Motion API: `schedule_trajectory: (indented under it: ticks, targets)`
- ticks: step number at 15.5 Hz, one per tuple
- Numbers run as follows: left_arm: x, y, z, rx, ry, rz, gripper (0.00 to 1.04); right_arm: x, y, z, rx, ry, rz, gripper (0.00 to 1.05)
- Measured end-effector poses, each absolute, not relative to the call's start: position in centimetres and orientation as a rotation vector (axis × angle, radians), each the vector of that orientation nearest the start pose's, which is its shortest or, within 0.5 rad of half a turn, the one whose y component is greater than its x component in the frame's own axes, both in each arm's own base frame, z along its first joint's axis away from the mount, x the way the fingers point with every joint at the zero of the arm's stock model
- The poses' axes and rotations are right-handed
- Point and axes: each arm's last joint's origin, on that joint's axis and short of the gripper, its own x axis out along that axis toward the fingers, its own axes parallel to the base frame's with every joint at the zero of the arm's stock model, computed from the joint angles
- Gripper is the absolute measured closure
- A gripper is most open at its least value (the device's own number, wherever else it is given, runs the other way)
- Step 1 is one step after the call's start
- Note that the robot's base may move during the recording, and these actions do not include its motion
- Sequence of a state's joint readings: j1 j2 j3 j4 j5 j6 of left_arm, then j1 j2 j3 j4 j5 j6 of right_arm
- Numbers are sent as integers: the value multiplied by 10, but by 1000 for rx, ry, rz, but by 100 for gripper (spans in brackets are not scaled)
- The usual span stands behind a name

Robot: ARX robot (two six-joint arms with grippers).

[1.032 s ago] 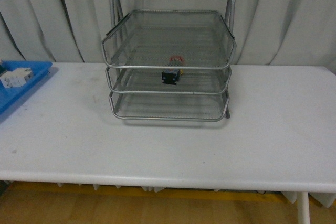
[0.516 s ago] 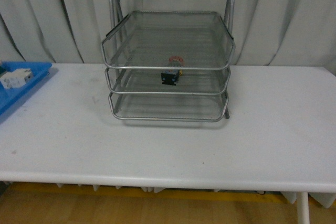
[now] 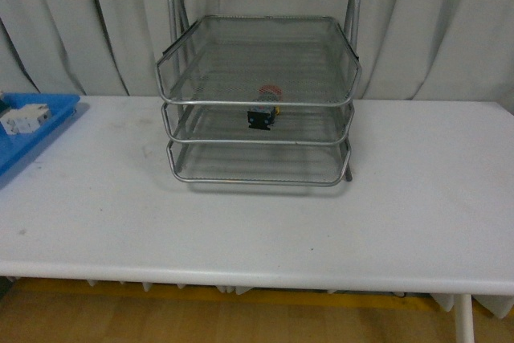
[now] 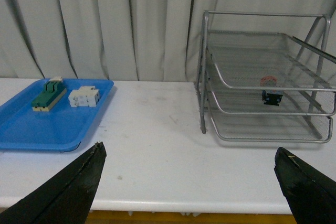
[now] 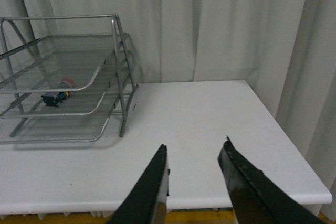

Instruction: Place button on rack with both arms

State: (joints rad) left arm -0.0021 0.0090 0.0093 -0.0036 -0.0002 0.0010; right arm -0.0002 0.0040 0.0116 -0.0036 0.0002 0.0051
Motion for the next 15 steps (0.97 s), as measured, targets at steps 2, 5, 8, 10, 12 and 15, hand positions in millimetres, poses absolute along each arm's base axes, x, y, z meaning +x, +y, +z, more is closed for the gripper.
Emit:
schedule_trajectory:
  ticks: [2,5,8,10,12,15]
  targets:
    - [98,0,166,1,3,-2,7,97,0,167,5,-4,0,49]
    - [98,0,166,1,3,-2,7,97,0,167,5,-4,0,12]
    - [98,0,166,1,3,-2,7,97,0,167,6,-4,0,6]
    - [98,0,166,1,3,-2,7,97,0,167,6,-4,0,6]
    - [98,0,166,1,3,-2,7,97,0,167,6,-4,0,6]
    - [98,0,166,1,3,-2,7,97,0,167,6,-4,0,6]
